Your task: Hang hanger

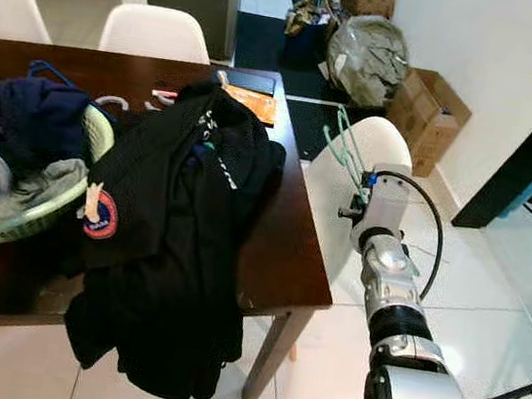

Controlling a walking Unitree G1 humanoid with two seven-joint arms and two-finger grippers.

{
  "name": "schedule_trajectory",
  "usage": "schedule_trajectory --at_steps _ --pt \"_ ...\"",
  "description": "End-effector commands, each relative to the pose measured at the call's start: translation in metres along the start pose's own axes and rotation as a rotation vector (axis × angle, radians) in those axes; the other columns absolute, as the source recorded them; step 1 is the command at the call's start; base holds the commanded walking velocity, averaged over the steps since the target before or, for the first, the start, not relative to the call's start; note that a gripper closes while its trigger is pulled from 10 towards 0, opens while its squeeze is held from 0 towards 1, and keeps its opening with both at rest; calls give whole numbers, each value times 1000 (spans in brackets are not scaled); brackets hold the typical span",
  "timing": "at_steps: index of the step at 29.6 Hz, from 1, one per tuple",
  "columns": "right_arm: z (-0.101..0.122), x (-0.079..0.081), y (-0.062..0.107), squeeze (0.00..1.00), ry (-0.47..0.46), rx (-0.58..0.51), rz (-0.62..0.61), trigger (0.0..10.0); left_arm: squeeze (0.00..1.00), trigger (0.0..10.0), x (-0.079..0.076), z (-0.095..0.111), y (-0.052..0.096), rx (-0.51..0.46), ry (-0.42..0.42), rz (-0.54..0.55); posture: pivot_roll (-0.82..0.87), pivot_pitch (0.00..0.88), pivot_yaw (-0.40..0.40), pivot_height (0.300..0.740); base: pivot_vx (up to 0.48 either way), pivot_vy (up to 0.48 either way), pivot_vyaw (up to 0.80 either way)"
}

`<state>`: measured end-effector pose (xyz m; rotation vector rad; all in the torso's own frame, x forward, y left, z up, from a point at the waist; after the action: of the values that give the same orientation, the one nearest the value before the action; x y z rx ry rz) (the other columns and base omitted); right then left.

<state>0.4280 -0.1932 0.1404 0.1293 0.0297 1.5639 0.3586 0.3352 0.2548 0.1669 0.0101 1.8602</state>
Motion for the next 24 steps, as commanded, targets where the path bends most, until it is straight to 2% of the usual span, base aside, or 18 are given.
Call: schedule_trajectory --at_steps 1,2,3,4,7,8,9,10,11,12,13,14,15,16,17,24 --pt "1 -1 -1 0 -9 -5 -1 10000 0 0 -3 20 3 -63 -52 -5 88 75 -96 740 0 0 0" --pt "1 0 -1 0 -14 -4 0 10000 0 0 -4 60 12 -179 -96 -3 91 72 -94 740 0 0 0" --pt "1 0 -1 0 -18 -3 0 10000 0 0 -6 88 21 -262 -122 -6 97 69 -94 740 0 0 0" --pt "1 1 -1 0 -22 -2 0 10000 0 0 -7 108 28 -316 -130 -9 100 67 -93 740 0 0 0" --pt "0 1 -1 0 -24 -1 1 10000 0 0 -8 114 30 -321 -110 -19 103 65 -92 740 0 0 0" --pt "0 2 -2 0 -26 1 1 10000 0 0 -9 112 28 -306 -67 -36 105 64 -90 740 0 0 0" --pt "0 3 -2 0 -28 3 1 10000 0 0 -8 96 21 -241 -23 -36 106 59 -88 740 0 0 0" --pt "-1 3 -2 0 -29 5 2 10000 59 2196 -5 73 14 -158 26 -11 103 58 -86 740 0 0 0" --pt "-1 4 -2 0 -29 6 3 10000 59 2196 -2 56 10 -101 54 9 103 58 -86 740 0 0 0" --pt "-1 3 -2 0 -30 6 2 10000 1000 10000 -1 32 6 -26 106 27 99 54 -84 740 0 0 0" --pt "-1 3 -2 0 -30 6 2 10000 1000 10000 -1 32 6 -26 106 27 99 54 -84 740 0 0 0" --pt "-1 3 -2 0 -31 7 2 10000 1000 10000 -3 19 4 13 139 20 99 54 -84 740 0 0 0" --pt "-1 3 -2 0 -31 7 2 10000 1000 10000 -3 19 4 13 139 20 99 54 -84 740 0 0 0" --pt "-2 3 -1 0 -33 9 1 10000 1000 10000 -9 -14 1 104 215 9 101 51 -85 740 0 0 0" --pt "-2 3 -1 0 -33 10 0 10000 1000 10000 -11 -23 0 131 233 7 101 51 -85 740 0 0 0" --pt "-3 3 -2 0 -28 15 3 10000 1000 10000 -24 -50 -2 208 293 -35 101 48 -90 740 0 0 0"
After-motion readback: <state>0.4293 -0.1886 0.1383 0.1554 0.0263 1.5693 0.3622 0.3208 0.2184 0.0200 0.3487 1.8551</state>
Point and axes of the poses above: a point about 5 cm out from each wrist's last joint towards the gripper, its own y axis pointing back from the gripper into the wrist, its own z axis along the axis of the wrist's last joint, x = y × z, the point moved 4 cm from there along -y, pointing out of the wrist towards the gripper, and after that the axes turned 6 degrees about -y, right-handed, at the moved point
